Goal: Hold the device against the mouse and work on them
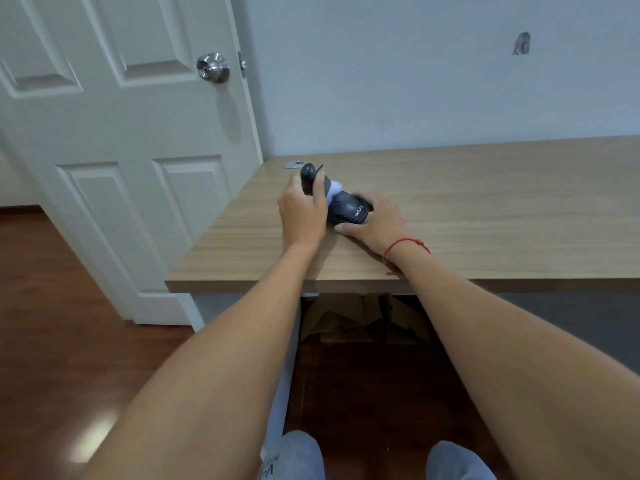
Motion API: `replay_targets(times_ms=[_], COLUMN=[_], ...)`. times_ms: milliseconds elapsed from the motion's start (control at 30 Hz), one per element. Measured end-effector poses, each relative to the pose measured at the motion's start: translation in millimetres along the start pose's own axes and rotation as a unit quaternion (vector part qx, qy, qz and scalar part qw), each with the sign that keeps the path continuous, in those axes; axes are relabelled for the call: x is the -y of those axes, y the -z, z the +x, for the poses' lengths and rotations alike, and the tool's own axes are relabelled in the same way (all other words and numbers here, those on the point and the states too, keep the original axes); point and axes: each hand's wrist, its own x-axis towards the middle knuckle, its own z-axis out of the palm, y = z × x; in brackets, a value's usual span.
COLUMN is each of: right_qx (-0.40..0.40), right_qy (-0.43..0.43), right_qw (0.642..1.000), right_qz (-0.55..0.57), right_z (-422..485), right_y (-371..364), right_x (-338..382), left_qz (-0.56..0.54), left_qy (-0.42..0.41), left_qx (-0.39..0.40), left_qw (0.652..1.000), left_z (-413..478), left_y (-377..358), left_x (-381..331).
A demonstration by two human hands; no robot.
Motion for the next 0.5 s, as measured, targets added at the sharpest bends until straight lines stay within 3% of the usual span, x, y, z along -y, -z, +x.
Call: replay_targets(times_ms=[100,233,367,500], right_qx=[-0.001,0.003,0.0,-0.004], right_qy=[0.0,-0.002,-0.007,-0.028], right_qw=[1.0,1.0,1.0,0.999], right_qz=[-0.001,0.002,-0.012,-0.021], right_z=[0,-1,1,3], right_y=[0,0,0,-2], right_x=[0,0,-2,-4], left_qz=[0.033,0.109,0.017,0.093], left_qy=[-0.002,0.082,0.051,0.044], left_qx=[0.036,0.012,-0.02,0.016], left_qw=[0.999,0.991,0.998,0.995], left_z=[-1,3,1,-3], left_y=[-1,2,1,1], left_x=[1,11,0,3])
